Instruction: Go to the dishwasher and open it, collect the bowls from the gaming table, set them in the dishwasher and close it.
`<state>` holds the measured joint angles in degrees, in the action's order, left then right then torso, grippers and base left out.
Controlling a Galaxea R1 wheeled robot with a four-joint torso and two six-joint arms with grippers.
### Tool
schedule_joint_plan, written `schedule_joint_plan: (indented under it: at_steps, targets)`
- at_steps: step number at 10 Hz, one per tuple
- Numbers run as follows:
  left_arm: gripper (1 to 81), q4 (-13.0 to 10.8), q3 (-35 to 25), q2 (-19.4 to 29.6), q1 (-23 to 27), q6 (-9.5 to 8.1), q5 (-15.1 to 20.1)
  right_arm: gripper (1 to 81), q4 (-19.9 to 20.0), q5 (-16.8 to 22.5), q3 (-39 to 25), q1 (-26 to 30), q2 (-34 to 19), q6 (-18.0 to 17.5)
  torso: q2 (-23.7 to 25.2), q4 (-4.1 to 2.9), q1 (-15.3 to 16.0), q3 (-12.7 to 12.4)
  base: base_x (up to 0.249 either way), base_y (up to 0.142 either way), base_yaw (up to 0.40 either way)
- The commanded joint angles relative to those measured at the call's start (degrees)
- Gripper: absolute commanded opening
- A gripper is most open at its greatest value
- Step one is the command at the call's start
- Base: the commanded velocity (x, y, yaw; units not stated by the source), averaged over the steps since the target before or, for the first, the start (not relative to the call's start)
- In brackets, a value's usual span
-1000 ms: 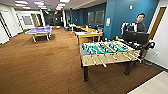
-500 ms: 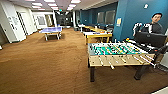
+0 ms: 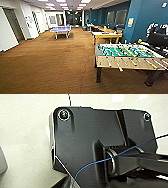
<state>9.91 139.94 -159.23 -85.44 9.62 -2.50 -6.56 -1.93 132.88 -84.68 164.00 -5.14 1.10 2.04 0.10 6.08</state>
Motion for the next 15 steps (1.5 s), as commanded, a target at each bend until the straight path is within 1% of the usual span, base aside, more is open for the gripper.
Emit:
schedule_joint_plan:
  at_steps: [1, 5, 8, 10, 12, 13, 15]
  targets:
    - [81.1, 0.64, -0.19, 1.02, 2.25, 0.14, 3.55, 81.1, -0.82, 2.81, -0.96, 2.53, -0.40, 0.22, 0.00, 0.00, 0.00, 0.00, 0.000, 0.000, 0.229]
    - [81.1, 0.64, -0.19, 0.84, 2.25, 0.05, 3.47, 81.1, -0.82, 2.81, -0.87, 2.53, -0.49, 0.31, 0.00, 0.00, 0.00, 0.00, 0.000, 0.000, 0.203]
    - [81.1, 0.90, -0.19, 0.84, 2.25, 0.05, 3.47, 81.1, -0.82, 2.81, -0.61, 2.45, -0.49, 0.31, 0.00, 0.00, 0.00, 0.00, 0.000, 0.000, 0.115]
    - [81.1, 0.99, -0.36, 0.84, 2.25, 0.05, 3.47, 81.1, -0.82, 2.81, -0.61, 2.53, -0.49, 0.31, 0.00, 0.00, 0.00, 0.00, -0.039, 0.000, 0.000]
    - [81.1, 2.12, -0.19, 0.75, 2.25, 0.05, 3.47, 81.1, -0.82, 2.81, -0.61, 2.44, -0.49, 0.31, 0.00, 0.00, 0.02, 0.00, -0.089, -0.093, 0.000]
    - [81.1, 2.57, -0.19, 0.75, 2.25, 0.05, 3.47, 81.1, -0.82, 2.81, -0.52, 2.36, -0.49, 0.31, 0.00, 0.00, 0.00, 0.00, 0.000, 0.000, 0.000]
    - [81.1, 2.57, -0.19, 0.58, 2.34, 0.05, 3.47, 81.1, -0.74, 2.72, -0.35, 2.27, -0.23, 0.22, 0.00, 0.00, 0.02, 0.00, 0.000, 0.000, 0.000]
